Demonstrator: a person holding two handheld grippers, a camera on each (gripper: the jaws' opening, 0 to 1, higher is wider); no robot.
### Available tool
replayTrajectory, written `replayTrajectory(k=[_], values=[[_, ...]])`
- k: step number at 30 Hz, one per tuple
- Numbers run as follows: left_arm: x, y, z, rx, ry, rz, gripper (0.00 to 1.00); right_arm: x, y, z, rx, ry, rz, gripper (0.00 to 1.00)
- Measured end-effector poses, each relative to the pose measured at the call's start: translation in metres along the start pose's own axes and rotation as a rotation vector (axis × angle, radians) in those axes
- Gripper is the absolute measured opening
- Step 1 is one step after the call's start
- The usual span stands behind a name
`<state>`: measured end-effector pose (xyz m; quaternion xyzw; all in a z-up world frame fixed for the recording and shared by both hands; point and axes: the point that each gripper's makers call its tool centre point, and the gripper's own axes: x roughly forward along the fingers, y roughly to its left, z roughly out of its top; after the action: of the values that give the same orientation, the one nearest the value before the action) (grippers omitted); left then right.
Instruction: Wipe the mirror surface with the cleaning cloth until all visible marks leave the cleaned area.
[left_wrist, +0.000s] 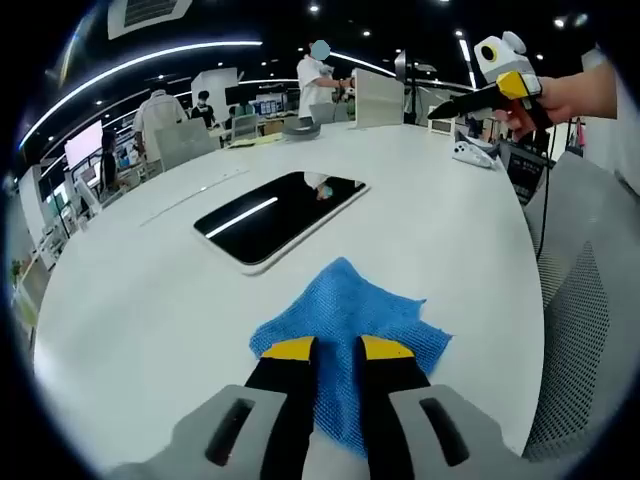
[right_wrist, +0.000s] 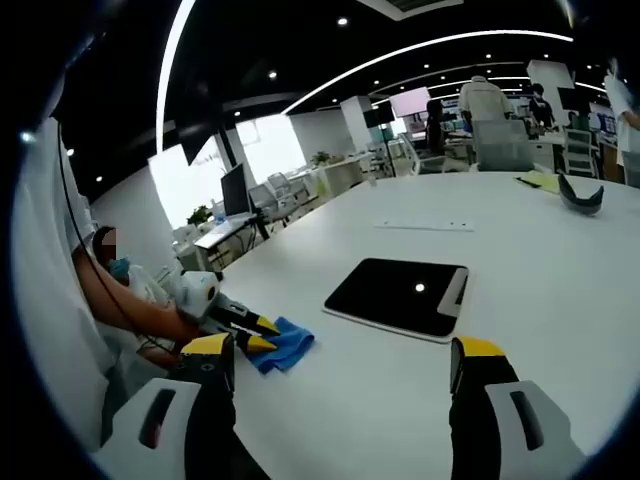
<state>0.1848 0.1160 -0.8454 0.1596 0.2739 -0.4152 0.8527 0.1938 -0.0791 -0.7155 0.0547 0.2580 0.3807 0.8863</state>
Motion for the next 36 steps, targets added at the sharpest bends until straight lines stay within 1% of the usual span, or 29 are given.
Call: replayTrajectory(k=[2,5,11,13,17,20,23,26,27,29,33,36], values=[[0.000,0.001,0.000,-0.012,0.007,0.017,0.04,0.001,0.000,0.000,0.001,0.002,0.001,0.88],[0.000,0.002,-0.001,-0.036,0.001,0.023,0.04,0.002,0.001,0.000,-0.005,0.005,0.006,0.88],[0.000,0.002,-0.001,-0.059,-0.002,0.027,0.04,0.002,0.002,0.000,-0.008,0.011,0.013,0.87],[0.000,0.004,-0.001,-0.106,-0.004,0.024,0.03,0.003,0.001,0.001,-0.006,0.008,0.013,0.87],[0.000,0.004,-0.001,-0.106,0.003,0.025,0.03,0.003,0.000,0.004,0.013,-0.012,0.015,0.86],[0.000,0.006,-0.001,-0.131,0.007,0.023,0.03,0.004,0.001,0.003,0.004,-0.006,0.020,0.86],[-0.002,0.007,0.002,-0.152,0.004,0.026,0.03,0.005,-0.001,0.003,0.015,-0.012,0.020,0.86],[-0.006,0.013,0.008,-0.170,-0.007,0.047,0.03,0.005,-0.003,0.002,0.016,-0.011,0.020,0.86],[-0.008,0.017,0.011,-0.182,-0.009,0.065,0.03,0.005,-0.003,0.002,0.018,-0.012,0.021,0.86],[-0.011,0.023,0.020,-0.207,-0.035,0.075,0.03,0.005,-0.004,0.003,0.022,-0.018,0.021,0.86],[-0.014,0.035,0.036,-0.200,-0.060,0.097,0.03,0.005,-0.007,0.004,0.031,-0.028,0.015,0.86],[-0.012,0.045,0.049,-0.185,-0.073,0.109,0.03,0.005,-0.009,0.002,0.037,-0.029,0.011,0.85]])
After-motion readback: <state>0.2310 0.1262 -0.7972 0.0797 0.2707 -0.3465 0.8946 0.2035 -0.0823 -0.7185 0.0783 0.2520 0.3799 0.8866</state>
